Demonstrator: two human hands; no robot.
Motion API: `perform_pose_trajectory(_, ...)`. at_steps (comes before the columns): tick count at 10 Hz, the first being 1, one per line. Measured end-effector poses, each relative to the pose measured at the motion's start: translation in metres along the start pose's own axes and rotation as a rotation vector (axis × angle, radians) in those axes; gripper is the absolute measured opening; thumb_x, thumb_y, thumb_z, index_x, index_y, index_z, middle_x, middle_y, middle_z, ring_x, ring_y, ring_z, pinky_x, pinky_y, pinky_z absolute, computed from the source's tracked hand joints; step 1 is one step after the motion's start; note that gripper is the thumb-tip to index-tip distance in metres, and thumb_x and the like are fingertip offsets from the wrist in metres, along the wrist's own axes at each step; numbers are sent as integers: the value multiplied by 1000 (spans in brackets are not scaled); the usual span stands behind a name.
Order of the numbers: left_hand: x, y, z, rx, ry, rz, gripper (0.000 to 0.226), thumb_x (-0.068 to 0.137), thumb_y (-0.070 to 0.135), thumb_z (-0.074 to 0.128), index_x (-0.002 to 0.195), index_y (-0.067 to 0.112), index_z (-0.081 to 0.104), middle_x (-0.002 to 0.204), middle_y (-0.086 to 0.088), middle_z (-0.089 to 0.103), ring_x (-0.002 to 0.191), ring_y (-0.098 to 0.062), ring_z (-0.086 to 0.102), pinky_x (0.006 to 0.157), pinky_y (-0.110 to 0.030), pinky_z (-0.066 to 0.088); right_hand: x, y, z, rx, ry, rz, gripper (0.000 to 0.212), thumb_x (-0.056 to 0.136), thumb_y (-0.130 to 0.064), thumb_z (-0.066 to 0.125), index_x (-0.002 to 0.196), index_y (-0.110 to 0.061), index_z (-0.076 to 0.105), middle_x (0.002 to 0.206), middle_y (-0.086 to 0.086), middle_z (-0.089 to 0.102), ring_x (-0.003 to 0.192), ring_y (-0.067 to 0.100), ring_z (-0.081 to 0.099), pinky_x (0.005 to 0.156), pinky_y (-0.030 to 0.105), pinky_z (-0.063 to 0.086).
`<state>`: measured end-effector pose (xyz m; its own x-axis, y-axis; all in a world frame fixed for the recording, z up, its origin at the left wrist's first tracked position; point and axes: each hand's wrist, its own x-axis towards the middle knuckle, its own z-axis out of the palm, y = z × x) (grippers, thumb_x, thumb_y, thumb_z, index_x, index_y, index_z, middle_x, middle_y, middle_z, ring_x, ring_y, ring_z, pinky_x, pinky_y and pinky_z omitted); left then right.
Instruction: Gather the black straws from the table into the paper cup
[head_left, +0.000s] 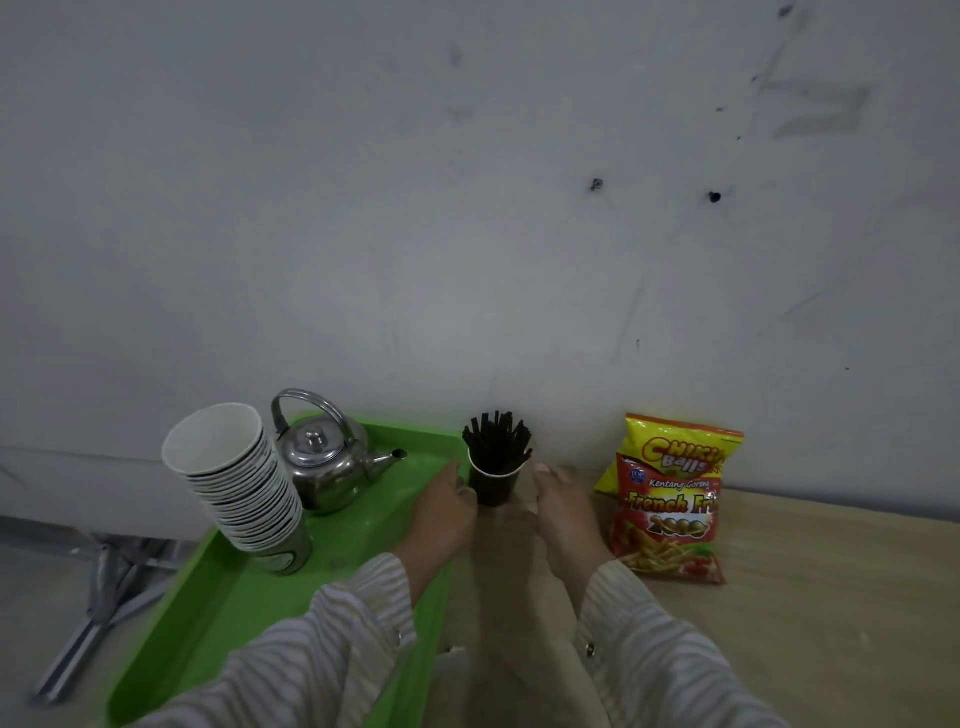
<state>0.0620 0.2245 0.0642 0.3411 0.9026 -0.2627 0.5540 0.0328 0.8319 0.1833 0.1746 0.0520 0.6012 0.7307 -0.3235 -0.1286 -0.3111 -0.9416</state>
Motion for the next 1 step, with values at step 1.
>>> perform_pose_trajectory(1,-24,-2,-3,24,-8,35,49,89,5,46,137,10,34,140,-16,46,111,-29,54,87,-31,44,-18,1,-7,-4,37,42,10,90,-24,51,81,-27,53,84,1,54,90,25,52,95,55,46)
